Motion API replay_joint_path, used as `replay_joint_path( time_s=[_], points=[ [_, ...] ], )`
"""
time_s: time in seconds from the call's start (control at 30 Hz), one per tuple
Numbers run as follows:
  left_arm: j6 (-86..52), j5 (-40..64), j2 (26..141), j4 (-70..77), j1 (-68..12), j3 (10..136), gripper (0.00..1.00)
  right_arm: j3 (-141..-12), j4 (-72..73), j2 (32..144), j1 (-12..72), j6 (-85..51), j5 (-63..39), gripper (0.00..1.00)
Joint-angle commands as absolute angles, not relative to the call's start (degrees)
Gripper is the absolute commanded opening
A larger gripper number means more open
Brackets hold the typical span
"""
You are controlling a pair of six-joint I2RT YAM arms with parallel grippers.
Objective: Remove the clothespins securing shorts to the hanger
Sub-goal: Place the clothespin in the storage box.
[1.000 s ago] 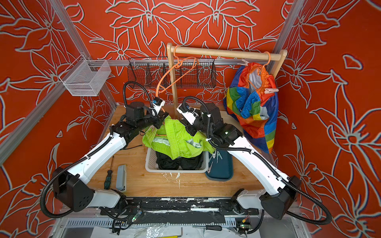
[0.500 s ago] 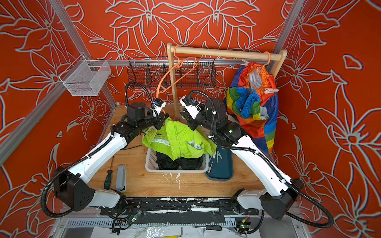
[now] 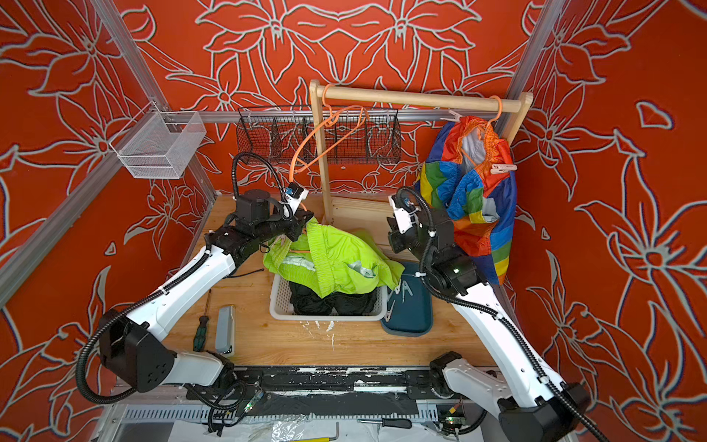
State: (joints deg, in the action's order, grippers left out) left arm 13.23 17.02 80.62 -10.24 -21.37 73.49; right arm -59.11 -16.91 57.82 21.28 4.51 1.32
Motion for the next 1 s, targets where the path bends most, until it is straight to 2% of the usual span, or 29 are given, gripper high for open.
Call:
replay_joint_path(
  time_s=[0.0, 0.37, 0.47, 0.6, 0.73, 0.83, 0.97],
  points=[
    [13.89, 16.8, 78.43, -10.02, -21.36, 73.39, 0.0, -53.46, -15.22, 57.61, 20.1, -4.11, 10.25, 0.19],
    [13.86, 16.08, 78.0, -9.42, -21.36, 72.95, 0.0, -37.57, -6.79, 62.87, 15.74, -15.97, 15.1, 0.22],
    [13.97, 15.91, 77.77, -9.32, -21.27, 72.86, 0.0, -35.91, -5.81, 64.75, 13.9, -18.02, 14.9, 0.28],
    [13.97, 16.06, 77.46, -9.14, -21.18, 72.77, 0.0, -34.6, -4.48, 65.43, 12.65, -19.17, 13.71, 0.44],
    [13.8, 16.17, 77.4, -9.03, -21.0, 72.69, 0.0, -35.23, -5.15, 64.78, 12.53, -18.62, 14.47, 0.53],
    [13.75, 16.11, 77.28, -8.97, -20.92, 72.64, 0.0, -36.78, -6.55, 63.25, 12.43, -16.91, 14.56, 0.55],
    [13.71, 16.22, 77.29, -8.8, -20.92, 72.59, 0.0, -40.53, -7.38, 56.43, 12.47, -13.31, 8.94, 0.57]
  ],
)
